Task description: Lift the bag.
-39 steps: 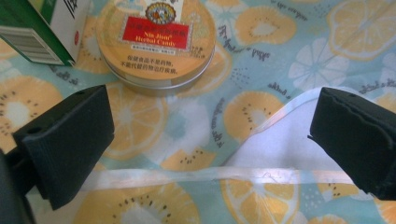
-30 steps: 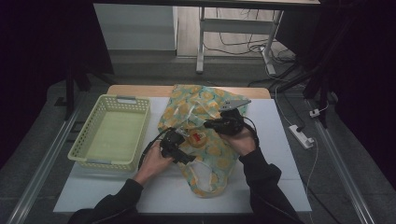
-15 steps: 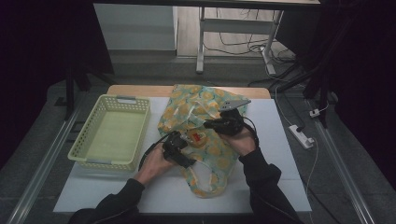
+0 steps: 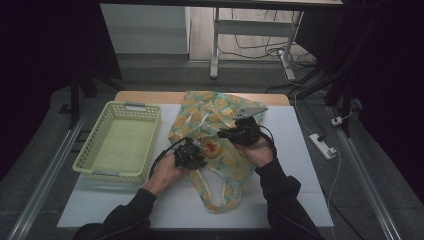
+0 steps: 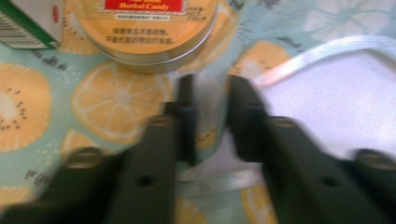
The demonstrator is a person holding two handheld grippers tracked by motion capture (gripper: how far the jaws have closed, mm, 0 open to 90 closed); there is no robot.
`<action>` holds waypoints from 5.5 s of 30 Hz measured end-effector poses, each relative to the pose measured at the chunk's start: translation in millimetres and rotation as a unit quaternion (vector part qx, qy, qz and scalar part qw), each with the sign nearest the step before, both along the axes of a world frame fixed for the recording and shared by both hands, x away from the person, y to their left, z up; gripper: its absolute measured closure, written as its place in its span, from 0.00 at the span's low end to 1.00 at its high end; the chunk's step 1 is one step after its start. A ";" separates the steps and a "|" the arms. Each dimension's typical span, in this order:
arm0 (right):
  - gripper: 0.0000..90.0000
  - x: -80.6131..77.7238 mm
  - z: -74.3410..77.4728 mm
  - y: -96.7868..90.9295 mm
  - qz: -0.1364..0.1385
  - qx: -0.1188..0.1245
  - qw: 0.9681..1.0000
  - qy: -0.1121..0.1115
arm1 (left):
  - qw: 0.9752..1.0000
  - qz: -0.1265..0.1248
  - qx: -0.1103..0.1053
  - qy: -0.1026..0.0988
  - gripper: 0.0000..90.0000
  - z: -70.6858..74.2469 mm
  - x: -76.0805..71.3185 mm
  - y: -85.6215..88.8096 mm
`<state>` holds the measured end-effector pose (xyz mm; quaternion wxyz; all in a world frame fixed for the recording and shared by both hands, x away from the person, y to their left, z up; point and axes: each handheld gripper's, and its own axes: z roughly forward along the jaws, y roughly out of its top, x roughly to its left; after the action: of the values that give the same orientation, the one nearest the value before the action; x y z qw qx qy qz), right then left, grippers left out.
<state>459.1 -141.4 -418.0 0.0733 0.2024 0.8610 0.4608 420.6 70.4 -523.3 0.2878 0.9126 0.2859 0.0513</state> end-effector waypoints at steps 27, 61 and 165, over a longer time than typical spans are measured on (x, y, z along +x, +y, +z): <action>0.99 0.0 2.1 -0.8 0.002 0.009 1.000 0.003 | 0.997 0.053 -0.049 0.016 1.00 39.3 -13.0 8.6; 0.99 -8.9 28.9 2.1 0.026 0.023 0.999 -0.005 | 0.988 0.033 -0.154 0.001 1.00 124.9 -13.7 44.1; 0.89 19.1 58.9 16.6 -0.004 0.029 1.000 0.001 | 0.981 0.068 -0.153 -0.094 0.81 162.8 34.9 51.6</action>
<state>478.1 -124.8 -359.1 0.0682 0.2082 0.8465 0.4852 455.4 122.0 -360.5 0.4453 0.8273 0.3237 0.1116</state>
